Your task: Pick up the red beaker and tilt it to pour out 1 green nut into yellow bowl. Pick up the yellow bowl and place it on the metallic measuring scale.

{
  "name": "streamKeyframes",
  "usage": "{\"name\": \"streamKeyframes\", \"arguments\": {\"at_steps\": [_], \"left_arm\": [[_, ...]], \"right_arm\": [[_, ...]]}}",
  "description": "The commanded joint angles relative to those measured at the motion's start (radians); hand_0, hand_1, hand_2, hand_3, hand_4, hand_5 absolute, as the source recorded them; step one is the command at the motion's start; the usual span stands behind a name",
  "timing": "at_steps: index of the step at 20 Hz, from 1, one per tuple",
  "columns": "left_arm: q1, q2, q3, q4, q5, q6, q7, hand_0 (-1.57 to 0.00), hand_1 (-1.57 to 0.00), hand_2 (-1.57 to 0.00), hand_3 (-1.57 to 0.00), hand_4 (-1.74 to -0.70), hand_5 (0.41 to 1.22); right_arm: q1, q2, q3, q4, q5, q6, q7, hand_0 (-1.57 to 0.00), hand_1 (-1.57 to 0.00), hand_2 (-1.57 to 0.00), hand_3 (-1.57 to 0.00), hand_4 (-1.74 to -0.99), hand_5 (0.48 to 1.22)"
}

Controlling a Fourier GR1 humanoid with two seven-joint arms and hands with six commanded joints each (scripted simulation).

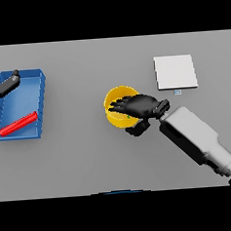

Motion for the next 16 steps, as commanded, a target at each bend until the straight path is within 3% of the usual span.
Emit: {"name": "streamKeyframes", "arguments": {"at_steps": [1, 3, 4, 5, 8, 10, 12, 16], "left_arm": [[-0.007, -0.002, -0.003, 0.002, -0.004, -0.001, -0.001, 0.0, 0.0, 0.0, 0.0, -0.79, 0.725], [0.011, 0.006, 0.003, -0.009, 0.005, -0.001, -0.004, 0.0, 0.0, 0.0, 0.0, -0.79, 0.722], [0.009, 0.004, 0.003, -0.003, 0.004, -0.002, -0.006, 0.0, 0.0, 0.0, 0.0, -0.79, 0.723], [0.016, 0.008, 0.006, -0.015, 0.007, 0.002, -0.017, 0.0, 0.0, 0.0, 0.0, -0.8, 0.725], [0.009, 0.012, 0.005, -0.029, 0.004, 0.007, 0.003, 0.0, 0.0, 0.0, 0.0, -0.8, 0.728], [0.021, 0.007, -0.003, -0.033, -0.002, 0.015, 0.005, 0.0, 0.0, 0.0, 0.0, -0.8, 0.727], [0.016, 0.015, 0.011, -0.035, 0.009, 0.013, 0.007, 0.0, 0.0, 0.0, 0.0, -0.8, 0.725], [0.026, 0.021, 0.007, -0.054, 0.014, 0.007, 0.005, 0.0, 0.0, 0.0, 0.0, -0.81, 0.725]], "right_arm": [[-0.001, -0.001, 0.006, -0.004, 0.007, 0.009, 0.015, -0.02, -0.04, -0.07, -0.09, -1.339, 0.784], [-0.001, -0.003, 0.022, -0.013, 0.023, 0.008, 0.017, -0.26, -0.24, -0.23, -0.25, -1.387, 0.9], [0.004, -0.014, 0.023, -0.006, 0.021, 0.003, -0.01, -0.51, -0.44, -0.39, -0.36, -1.425, 0.964], [-0.002, -0.012, 0.02, -0.007, 0.02, 0.014, 0.003, -0.72, -0.66, -0.62, -0.47, -1.488, 1.016], [-0.02, -0.012, 0.022, 0.014, -0.002, 0.053, -0.004, -1.14, -1.11, -1.09, -0.87, -1.604, 1.116], [-0.017, -0.023, 0.022, -0.001, -0.019, 0.078, 0.003, -1.29, -1.27, -1.26, -1.02, -1.649, 1.154], [-0.011, -0.024, 0.027, -0.013, -0.019, 0.072, 0.021, -1.39, -1.38, -1.31, -1.14, -1.682, 1.178], [-0.017, -0.05, 0.018, -0.036, -0.035, 0.078, 0.015, -1.5, -1.49, -1.45, -1.18, -1.717, 1.203]]}}
